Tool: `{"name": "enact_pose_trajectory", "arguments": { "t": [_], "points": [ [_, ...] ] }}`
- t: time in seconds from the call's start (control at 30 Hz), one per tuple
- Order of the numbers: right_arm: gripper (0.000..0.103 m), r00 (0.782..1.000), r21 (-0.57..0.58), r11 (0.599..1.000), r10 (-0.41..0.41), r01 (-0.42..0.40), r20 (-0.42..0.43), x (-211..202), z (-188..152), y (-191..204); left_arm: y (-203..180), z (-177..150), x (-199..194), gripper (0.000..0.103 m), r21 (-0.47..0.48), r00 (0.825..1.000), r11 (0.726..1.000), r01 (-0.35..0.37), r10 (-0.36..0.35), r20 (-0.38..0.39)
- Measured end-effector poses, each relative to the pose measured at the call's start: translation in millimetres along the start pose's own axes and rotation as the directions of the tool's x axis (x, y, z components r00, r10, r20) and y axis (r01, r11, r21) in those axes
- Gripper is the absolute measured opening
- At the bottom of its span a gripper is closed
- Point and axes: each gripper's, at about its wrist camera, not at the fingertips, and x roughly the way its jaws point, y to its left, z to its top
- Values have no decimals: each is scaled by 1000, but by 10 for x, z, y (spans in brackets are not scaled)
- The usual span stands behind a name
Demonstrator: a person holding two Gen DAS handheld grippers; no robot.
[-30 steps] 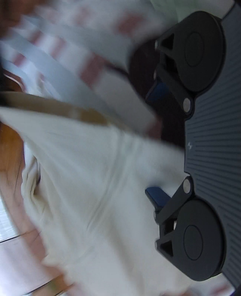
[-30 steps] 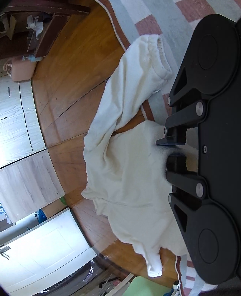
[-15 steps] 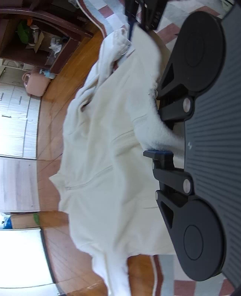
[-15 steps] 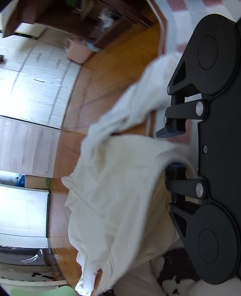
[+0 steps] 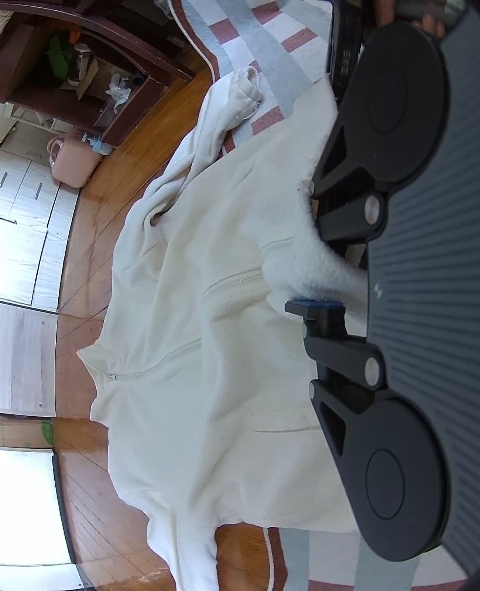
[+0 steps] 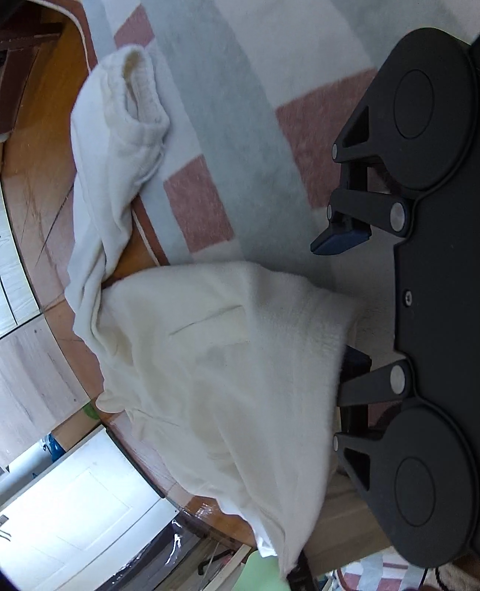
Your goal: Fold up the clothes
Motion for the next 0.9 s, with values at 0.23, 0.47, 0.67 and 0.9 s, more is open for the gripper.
{"name": "enact_pose_trajectory", "arguments": {
  "t": [0.23, 0.47, 0.67, 0.9],
  "points": [
    [4, 949, -290, 942, -76, 168, 305, -658, 302, 477, 117, 12, -319, 22, -20, 1000, 999, 25, -25, 6],
    [2, 824, -528, 636, -382, 563, 419, -620, 175, 622, 196, -280, -436, 49, 78, 982, 990, -117, 127, -138],
    [3, 893, -369, 815, -382, 446, 236, -298, 188, 289, 456, -345, -327, 61, 110, 917, 947, -302, 320, -237],
    [4, 907, -371, 833, -328, 410, 265, -398, 189, 225, 614, -360, -375, 61, 73, 928, 969, -237, 247, -278]
  ]
}}
